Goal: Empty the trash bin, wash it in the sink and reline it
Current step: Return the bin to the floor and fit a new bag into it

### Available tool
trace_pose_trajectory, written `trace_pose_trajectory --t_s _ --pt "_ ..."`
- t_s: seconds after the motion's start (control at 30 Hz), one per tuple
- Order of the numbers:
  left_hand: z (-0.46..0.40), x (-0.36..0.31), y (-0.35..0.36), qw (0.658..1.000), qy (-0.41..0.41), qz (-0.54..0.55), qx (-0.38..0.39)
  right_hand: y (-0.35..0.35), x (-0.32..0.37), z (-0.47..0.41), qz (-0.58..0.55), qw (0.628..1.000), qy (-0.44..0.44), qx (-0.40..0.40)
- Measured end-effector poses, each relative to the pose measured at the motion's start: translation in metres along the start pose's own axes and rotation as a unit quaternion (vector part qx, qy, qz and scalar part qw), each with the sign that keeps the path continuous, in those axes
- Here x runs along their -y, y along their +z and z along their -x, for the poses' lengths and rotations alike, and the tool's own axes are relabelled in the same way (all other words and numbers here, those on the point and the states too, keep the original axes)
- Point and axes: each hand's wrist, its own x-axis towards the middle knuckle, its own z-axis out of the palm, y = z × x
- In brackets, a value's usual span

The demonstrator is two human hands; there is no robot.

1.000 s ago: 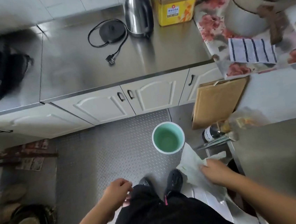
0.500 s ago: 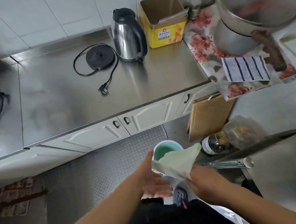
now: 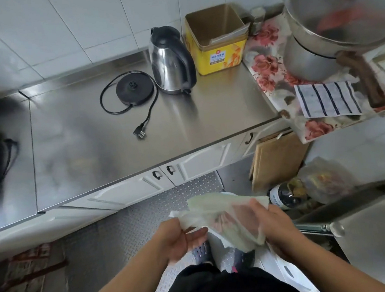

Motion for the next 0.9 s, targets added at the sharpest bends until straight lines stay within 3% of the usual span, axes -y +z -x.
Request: trace_pose_trajectory --t_s 0.23,0.43,0.67,0.77,0.9 --pt "0.009 -0.007 -0.017 0.996 0.077 0.05 -0.006 -0.023 0.002 -0.039 -0.22 0.969 0.09 -0.065" --pt "0.013 -0.002 -0.009 0.99 0.112 0.056 -0.062 -0.035 -0.013 -0.052 -0.288 0.945 0.14 -0.068" --pt "0.017 -0.011 -0.002 0.982 0.147 0.103 -0.052 -0.043 -0.015 -0.06 -0.322 0.932 0.159 -0.047" --pt "0.02 -0.013 0.001 0.978 0.167 0.119 -0.044 -0.047 -0.013 -0.06 -0.283 0.939 0.195 -0.013" --pt "0.032 -0.019 0.013 0.972 0.221 0.078 -0.001 -0.061 -0.013 -0.051 -0.026 0.958 0.283 0.047"
